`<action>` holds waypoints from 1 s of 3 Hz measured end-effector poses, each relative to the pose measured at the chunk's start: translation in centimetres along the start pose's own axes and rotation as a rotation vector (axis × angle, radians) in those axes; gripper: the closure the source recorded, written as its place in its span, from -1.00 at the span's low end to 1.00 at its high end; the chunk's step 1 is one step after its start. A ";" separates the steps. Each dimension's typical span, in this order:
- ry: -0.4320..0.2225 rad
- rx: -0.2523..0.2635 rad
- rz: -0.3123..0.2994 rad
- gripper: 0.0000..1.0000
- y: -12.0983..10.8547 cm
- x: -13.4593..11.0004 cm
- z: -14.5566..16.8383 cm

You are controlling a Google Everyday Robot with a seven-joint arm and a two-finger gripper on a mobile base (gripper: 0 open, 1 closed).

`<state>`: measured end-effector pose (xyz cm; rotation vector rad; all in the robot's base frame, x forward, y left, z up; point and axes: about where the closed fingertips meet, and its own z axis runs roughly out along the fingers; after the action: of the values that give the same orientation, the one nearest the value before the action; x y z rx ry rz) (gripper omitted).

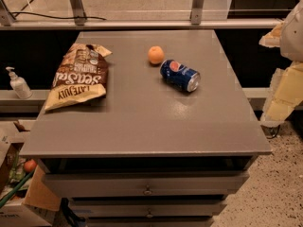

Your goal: Move pepsi can near brown chip bag

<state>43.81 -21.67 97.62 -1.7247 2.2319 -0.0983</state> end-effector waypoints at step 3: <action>-0.094 0.024 0.013 -1.00 -0.8 -1.4 4.0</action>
Offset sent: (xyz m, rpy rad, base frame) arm 0.0054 0.0015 -0.0278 0.0634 -0.0677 0.0130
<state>46.04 -19.99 94.31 -1.6675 2.1654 -0.0405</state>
